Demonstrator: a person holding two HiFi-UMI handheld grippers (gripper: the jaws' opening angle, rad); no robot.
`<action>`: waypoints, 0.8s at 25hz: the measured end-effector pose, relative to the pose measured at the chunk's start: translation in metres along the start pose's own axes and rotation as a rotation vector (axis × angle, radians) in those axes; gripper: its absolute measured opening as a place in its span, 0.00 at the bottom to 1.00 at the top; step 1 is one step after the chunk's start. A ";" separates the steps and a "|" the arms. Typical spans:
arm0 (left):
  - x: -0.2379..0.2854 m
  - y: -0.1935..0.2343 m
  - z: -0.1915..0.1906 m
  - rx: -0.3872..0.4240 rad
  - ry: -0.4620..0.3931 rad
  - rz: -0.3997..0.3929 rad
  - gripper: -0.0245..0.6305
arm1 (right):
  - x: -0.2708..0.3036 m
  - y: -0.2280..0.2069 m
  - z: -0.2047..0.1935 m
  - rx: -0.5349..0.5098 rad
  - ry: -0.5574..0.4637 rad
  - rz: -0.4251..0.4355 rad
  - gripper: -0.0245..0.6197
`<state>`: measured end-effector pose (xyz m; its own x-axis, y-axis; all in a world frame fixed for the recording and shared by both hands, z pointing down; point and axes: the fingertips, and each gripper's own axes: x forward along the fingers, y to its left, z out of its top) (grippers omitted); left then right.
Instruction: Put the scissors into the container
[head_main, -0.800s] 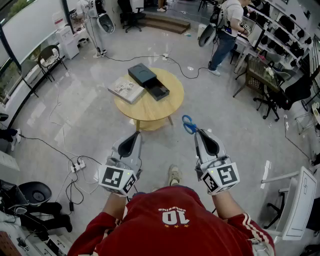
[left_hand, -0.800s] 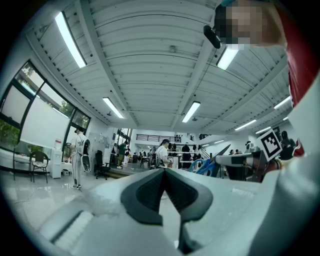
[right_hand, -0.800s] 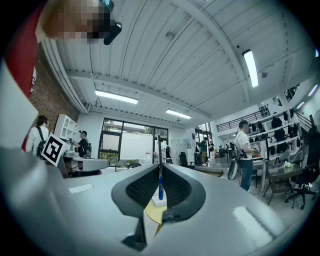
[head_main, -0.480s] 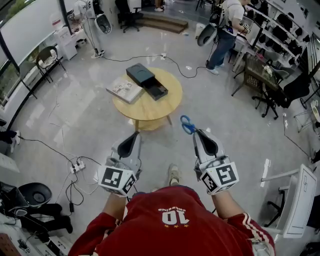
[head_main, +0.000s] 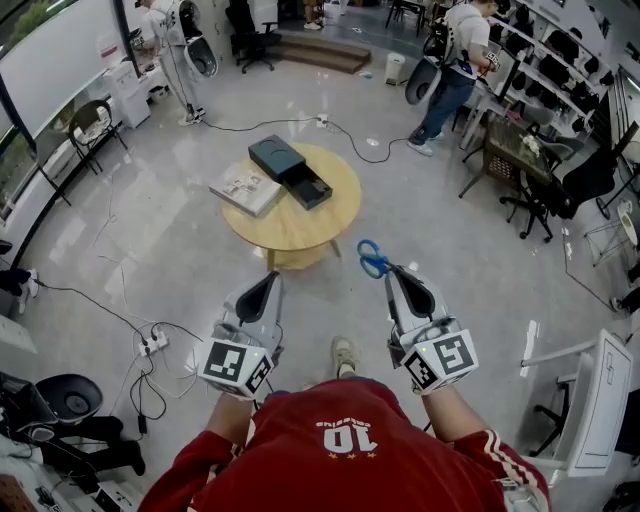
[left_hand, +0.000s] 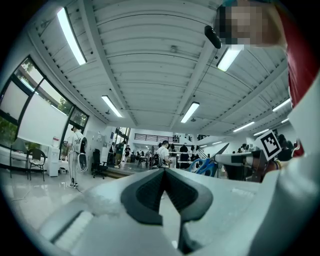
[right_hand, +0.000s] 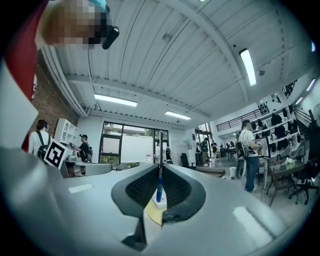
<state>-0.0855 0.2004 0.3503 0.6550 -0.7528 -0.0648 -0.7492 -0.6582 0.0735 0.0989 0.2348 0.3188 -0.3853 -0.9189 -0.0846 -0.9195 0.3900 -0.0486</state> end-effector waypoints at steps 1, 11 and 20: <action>0.002 0.001 0.000 -0.001 0.000 0.000 0.04 | 0.001 -0.001 0.000 -0.001 0.001 0.003 0.07; 0.031 0.009 0.002 -0.012 0.003 0.000 0.04 | 0.021 -0.020 0.004 0.000 0.017 0.022 0.07; 0.080 0.025 0.000 -0.019 0.012 0.006 0.04 | 0.058 -0.055 0.000 0.023 0.032 0.041 0.07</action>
<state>-0.0517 0.1233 0.3467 0.6516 -0.7568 -0.0528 -0.7514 -0.6534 0.0924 0.1273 0.1603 0.3163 -0.4257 -0.9032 -0.0548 -0.9008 0.4287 -0.0687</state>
